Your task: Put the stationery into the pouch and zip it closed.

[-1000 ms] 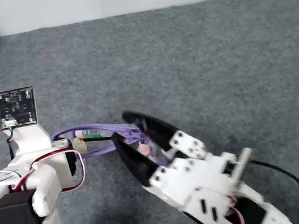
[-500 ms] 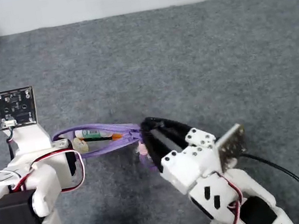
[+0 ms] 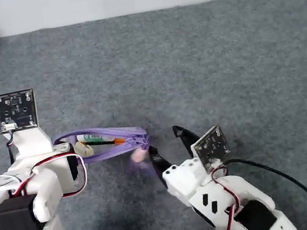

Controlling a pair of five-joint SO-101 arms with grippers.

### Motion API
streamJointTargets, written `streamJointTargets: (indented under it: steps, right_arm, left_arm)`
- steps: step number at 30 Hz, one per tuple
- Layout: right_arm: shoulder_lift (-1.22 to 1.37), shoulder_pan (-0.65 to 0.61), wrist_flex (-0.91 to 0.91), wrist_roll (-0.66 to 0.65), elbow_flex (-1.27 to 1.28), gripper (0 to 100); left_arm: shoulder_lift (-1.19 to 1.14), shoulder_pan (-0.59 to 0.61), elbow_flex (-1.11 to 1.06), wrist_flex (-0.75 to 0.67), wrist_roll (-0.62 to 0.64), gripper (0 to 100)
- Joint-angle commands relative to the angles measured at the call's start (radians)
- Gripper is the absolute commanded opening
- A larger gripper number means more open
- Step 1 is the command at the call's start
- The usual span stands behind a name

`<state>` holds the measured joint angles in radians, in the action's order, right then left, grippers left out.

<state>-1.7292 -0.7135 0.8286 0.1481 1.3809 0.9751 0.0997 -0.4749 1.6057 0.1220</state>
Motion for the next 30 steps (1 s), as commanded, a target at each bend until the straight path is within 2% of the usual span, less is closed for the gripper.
streamJointTargets:
  steps: [1,5,14,23,30]
  right_arm:
    - [0.008,-0.038,-0.054,-0.012,0.005,25.2]
    - [0.008,-0.051,-0.041,-0.012,0.005,25.2]
    - [-0.002,-0.056,0.125,-0.011,-0.063,25.2]
    - [-0.002,-0.062,0.122,-0.011,-0.071,25.2]
    - [0.008,-0.101,-0.012,-0.009,-0.057,25.1]
  left_arm:
    - [0.017,0.0,0.007,-0.014,0.003,1]
    - [0.017,0.0,0.005,-0.014,0.003,1]
    - [0.017,0.003,0.005,-0.014,0.003,1]
    - [0.017,0.003,0.005,-0.012,0.003,1]
    - [0.017,0.003,0.005,-0.012,0.003,1]
